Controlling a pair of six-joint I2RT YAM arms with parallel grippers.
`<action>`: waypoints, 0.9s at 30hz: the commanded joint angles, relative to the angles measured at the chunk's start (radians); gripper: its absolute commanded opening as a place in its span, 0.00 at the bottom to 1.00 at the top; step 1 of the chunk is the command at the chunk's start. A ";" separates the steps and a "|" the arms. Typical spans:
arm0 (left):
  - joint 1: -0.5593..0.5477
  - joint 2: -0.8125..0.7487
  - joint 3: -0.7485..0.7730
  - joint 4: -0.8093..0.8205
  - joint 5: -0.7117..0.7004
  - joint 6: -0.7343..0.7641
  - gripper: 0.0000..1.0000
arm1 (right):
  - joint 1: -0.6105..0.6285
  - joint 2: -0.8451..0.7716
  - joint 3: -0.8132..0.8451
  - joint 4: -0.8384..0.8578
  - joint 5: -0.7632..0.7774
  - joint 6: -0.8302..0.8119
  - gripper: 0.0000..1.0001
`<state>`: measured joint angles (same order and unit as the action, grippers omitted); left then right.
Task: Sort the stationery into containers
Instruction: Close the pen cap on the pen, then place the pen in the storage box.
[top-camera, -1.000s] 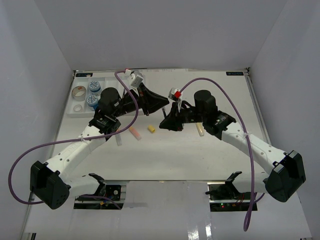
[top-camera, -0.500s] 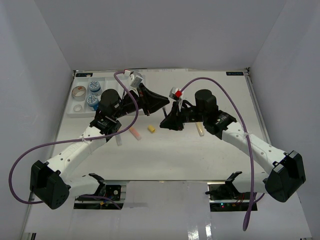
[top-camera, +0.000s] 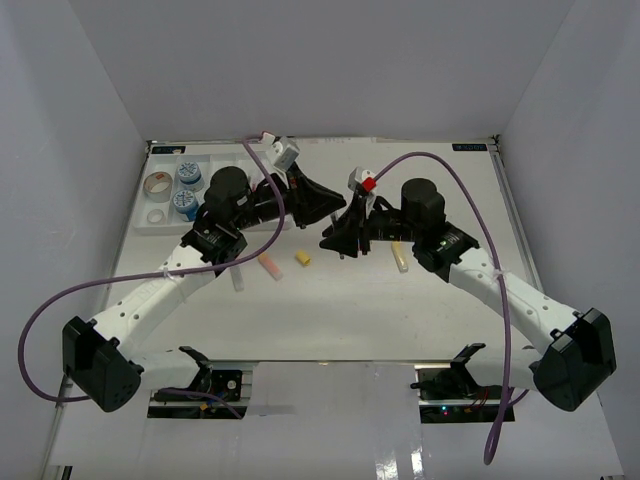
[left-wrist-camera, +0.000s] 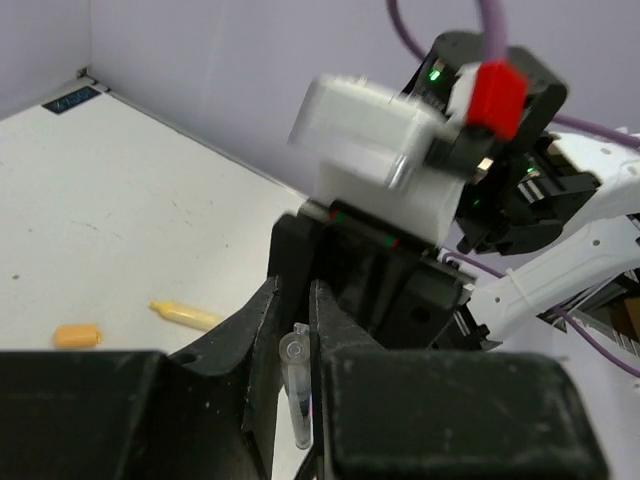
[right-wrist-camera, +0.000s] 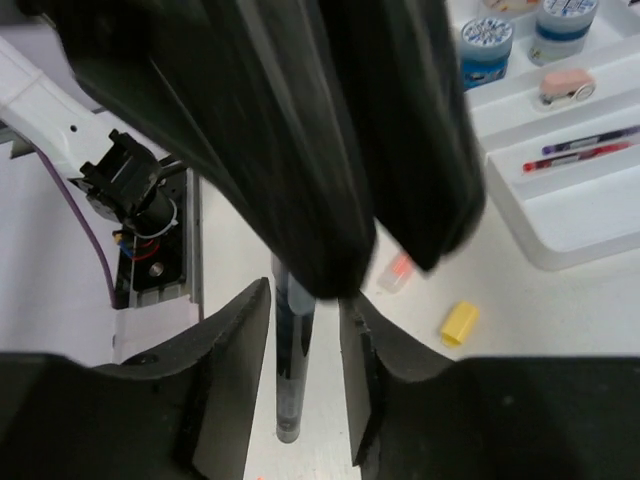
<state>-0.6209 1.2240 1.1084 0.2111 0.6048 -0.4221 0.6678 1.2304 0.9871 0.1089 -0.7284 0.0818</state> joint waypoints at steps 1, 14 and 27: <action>-0.016 0.025 0.033 -0.122 -0.009 0.048 0.00 | -0.008 -0.052 -0.011 0.155 0.024 -0.001 0.42; 0.009 0.043 0.119 -0.280 -0.404 0.189 0.00 | -0.010 -0.130 -0.214 -0.028 0.122 -0.073 0.94; 0.318 0.354 0.402 -0.624 -0.632 0.318 0.00 | -0.014 -0.230 -0.360 -0.072 0.279 -0.074 0.98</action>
<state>-0.3592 1.5322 1.4185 -0.3038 0.0360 -0.1452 0.6575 1.0210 0.6476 0.0345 -0.4908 0.0181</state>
